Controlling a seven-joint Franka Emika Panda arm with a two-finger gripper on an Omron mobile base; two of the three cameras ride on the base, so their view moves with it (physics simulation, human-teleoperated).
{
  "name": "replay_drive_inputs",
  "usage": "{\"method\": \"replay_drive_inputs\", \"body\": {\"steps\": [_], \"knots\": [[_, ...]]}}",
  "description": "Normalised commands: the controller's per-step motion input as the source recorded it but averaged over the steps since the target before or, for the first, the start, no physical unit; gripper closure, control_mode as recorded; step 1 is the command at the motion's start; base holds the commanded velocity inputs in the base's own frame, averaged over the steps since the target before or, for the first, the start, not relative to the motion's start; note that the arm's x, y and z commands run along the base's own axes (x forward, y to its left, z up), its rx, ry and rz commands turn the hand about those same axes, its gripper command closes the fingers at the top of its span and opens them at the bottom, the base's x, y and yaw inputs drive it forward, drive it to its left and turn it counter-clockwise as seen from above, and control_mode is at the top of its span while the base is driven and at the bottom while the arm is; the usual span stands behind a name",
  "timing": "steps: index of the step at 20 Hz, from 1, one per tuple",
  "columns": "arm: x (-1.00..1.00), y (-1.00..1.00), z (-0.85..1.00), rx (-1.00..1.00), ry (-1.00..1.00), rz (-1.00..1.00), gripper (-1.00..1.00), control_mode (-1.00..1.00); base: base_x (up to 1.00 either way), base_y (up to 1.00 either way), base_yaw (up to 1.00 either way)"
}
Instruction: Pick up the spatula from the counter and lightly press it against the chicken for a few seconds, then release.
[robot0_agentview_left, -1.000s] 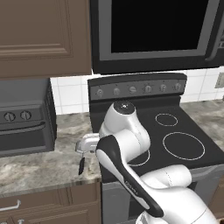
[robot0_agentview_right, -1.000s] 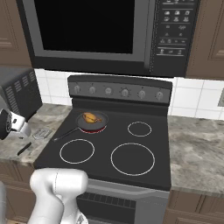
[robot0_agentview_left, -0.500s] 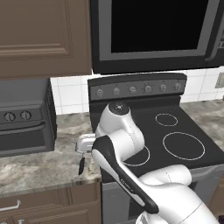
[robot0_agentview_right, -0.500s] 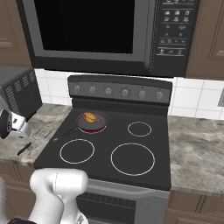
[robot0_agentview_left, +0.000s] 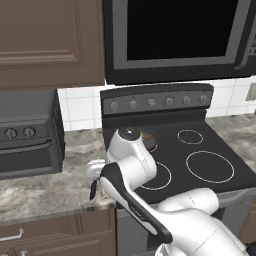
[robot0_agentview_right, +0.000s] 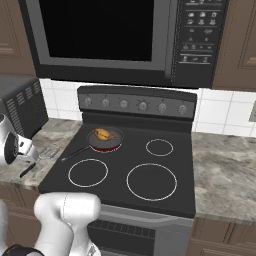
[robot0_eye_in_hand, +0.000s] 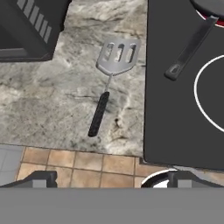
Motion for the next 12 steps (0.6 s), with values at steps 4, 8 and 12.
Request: {"method": "replay_drive_inputs", "body": {"steps": [4,8,12], "knots": [[0.28,0.18,-0.14,0.00,0.01,0.00,-1.00,-1.00,0.00,0.00,0.00],[0.31,0.15,-0.05,0.00,0.00,0.00,-1.00,-1.00,0.00,0.00,0.00],[0.23,0.05,-0.05,0.00,0.02,0.00,-1.00,-1.00,0.00,0.00,0.00]]}}
